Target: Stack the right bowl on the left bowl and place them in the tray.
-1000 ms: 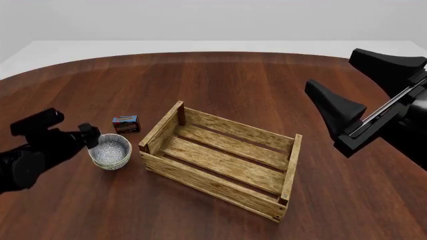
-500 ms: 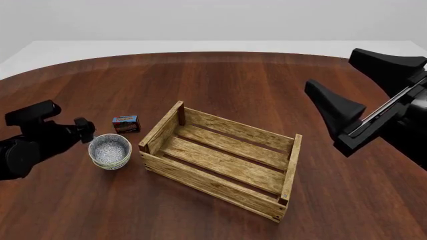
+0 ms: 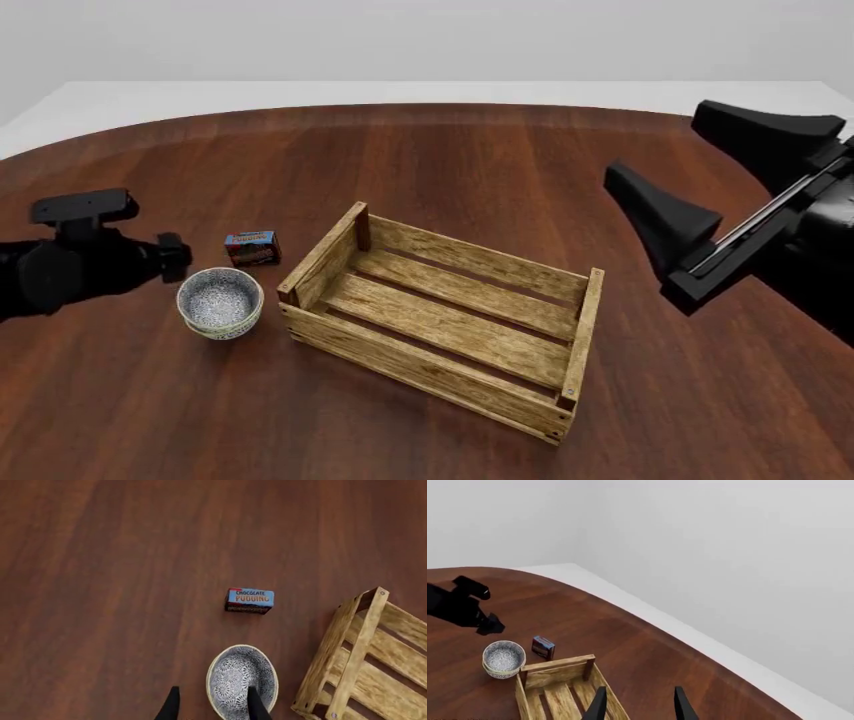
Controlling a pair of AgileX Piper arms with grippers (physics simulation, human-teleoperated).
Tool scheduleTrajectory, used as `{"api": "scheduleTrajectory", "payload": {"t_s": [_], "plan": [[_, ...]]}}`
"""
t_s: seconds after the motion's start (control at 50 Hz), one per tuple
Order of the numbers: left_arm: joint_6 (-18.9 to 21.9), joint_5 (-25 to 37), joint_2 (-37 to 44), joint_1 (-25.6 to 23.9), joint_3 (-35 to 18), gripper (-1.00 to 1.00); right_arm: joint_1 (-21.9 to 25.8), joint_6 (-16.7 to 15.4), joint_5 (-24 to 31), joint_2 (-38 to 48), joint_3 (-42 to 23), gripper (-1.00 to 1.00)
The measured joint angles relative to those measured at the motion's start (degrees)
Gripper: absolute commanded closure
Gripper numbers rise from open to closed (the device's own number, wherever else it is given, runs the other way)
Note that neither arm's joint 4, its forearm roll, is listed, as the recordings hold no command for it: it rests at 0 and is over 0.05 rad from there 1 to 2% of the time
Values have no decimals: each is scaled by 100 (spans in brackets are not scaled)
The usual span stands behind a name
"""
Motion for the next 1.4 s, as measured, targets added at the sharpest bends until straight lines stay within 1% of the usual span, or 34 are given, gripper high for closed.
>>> {"api": "scheduleTrajectory", "payload": {"t_s": [0.12, 0.28, 0.52, 0.68, 0.84, 1.4], "plan": [[115, 285, 106, -131, -180, -100, -3, -2, -3, 12, 2, -100], [113, 620, 209, -303, -429, -100, -6, 12, 25, -18, -7, -100], [359, 781, 533, -168, -657, -100, 3, 38, 84, -92, -25, -100], [534, 758, 788, -102, -713, -100, 11, 49, 112, -130, -36, -100], [592, 674, 1074, -157, -718, -100, 4, 57, 123, -146, -43, -100], [812, 41, 2189, -54, -704, -100, -25, 64, 109, -131, -50, -100]]}}
